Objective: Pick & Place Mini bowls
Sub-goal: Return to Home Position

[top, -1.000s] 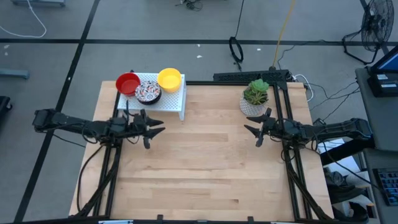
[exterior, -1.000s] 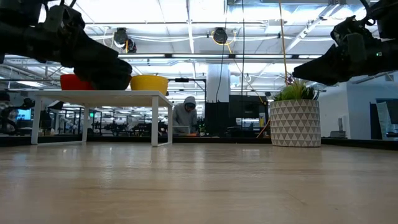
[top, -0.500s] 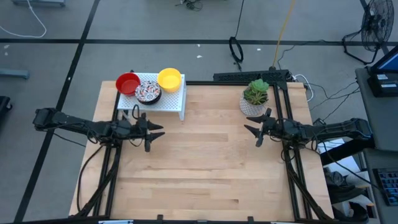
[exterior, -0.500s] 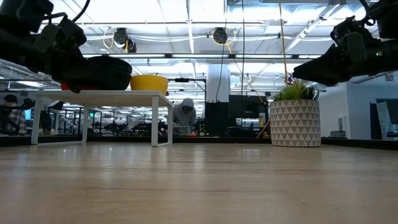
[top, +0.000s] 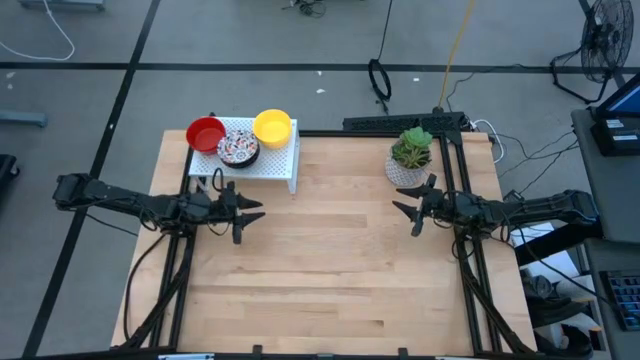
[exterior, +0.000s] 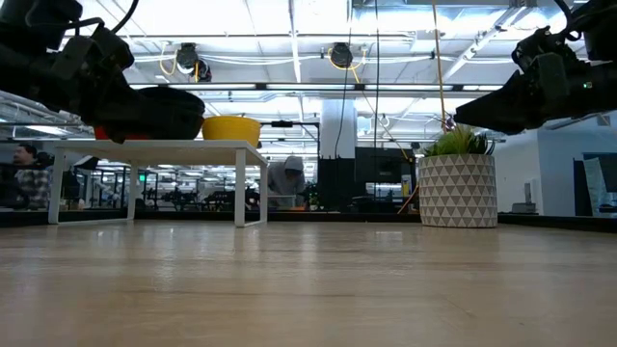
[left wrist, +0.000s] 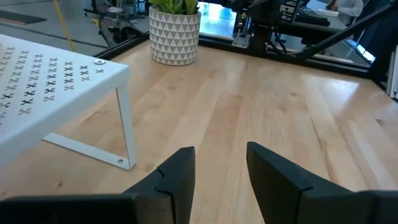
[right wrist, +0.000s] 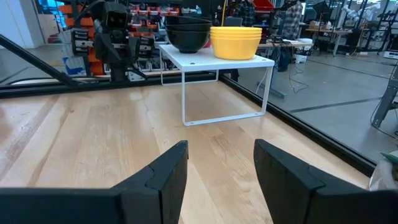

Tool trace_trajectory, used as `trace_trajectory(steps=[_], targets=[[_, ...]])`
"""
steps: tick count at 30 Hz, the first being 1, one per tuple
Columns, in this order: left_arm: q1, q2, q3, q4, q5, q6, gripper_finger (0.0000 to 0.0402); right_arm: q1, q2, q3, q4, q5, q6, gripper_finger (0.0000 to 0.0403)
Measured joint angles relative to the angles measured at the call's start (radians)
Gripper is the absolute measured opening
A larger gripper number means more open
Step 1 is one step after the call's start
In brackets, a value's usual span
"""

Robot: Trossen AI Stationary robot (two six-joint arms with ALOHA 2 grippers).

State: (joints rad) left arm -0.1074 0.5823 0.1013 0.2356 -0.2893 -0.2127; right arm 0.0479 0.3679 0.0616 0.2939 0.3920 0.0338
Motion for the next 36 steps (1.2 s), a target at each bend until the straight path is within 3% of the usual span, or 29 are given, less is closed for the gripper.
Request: trace_trajectory(steps=[8, 14, 36], targets=[[0.0, -0.013, 0.0, -0.001, 0.001, 0.0, 0.0147, 0.0, 0.0, 0.0, 0.0, -0.001, 0.0, 0.0171], [0.003, -0.109, 0.0, 0.001, 0.002, 0.0, 0.0147, 0.0, -0.008, -0.007, -0.001, -0.001, 0.0, 0.0171], [0.076, -0.51, 0.001, 0.0, 0.001, 0.0, 0.0147, 0.0, -0.334, -0.048, -0.037, -0.001, 0.0, 0.0171]])
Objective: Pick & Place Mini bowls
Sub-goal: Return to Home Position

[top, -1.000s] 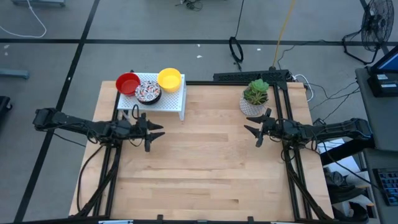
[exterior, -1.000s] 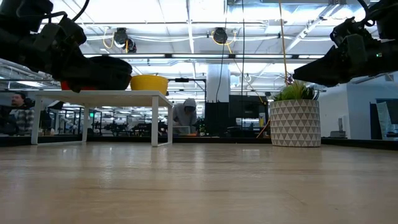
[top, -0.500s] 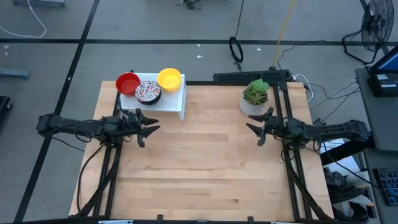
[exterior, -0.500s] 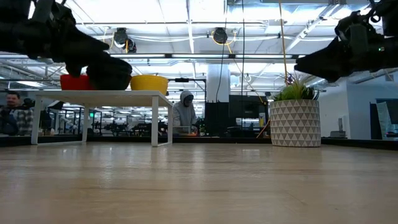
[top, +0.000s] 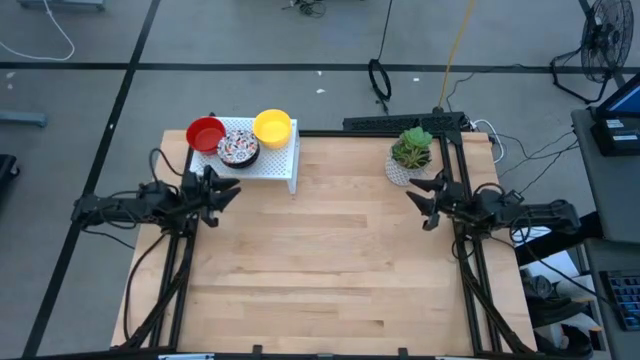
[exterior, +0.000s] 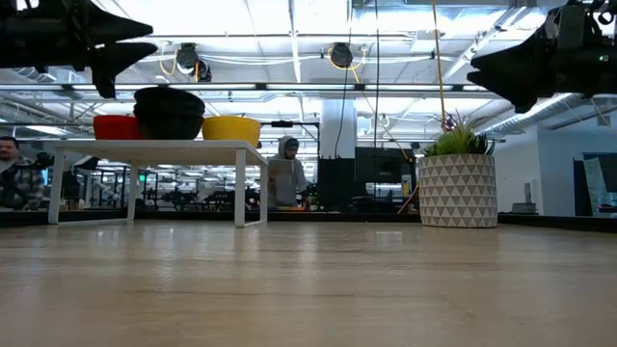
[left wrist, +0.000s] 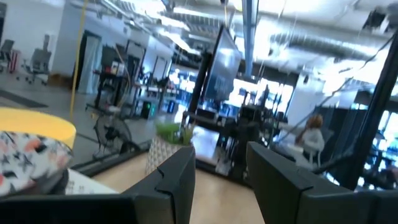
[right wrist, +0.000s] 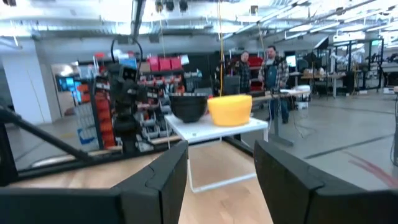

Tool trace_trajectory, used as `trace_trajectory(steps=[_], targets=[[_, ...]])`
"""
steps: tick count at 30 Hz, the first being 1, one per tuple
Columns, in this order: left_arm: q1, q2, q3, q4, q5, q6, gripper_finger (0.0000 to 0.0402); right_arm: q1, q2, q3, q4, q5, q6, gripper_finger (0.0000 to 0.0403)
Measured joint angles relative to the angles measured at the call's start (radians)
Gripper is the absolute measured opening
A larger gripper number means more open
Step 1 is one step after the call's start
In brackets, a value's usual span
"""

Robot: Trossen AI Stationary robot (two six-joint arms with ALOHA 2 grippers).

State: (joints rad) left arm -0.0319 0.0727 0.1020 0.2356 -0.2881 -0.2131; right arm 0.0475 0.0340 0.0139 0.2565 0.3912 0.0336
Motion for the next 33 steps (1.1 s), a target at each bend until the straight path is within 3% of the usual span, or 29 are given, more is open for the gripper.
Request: trace_trajectory(steps=[6, 33], targets=[[0.022, -0.069, 0.0, 0.003, -0.001, 0.0, 0.0147, 0.0, -0.032, 0.0, 0.011, 0.0, 0.0, 0.0171], [0.025, -0.066, 0.0, -0.024, -0.001, 0.0, 0.0147, 0.0, -0.031, 0.0, 0.007, 0.0, 0.0, 0.0171]])
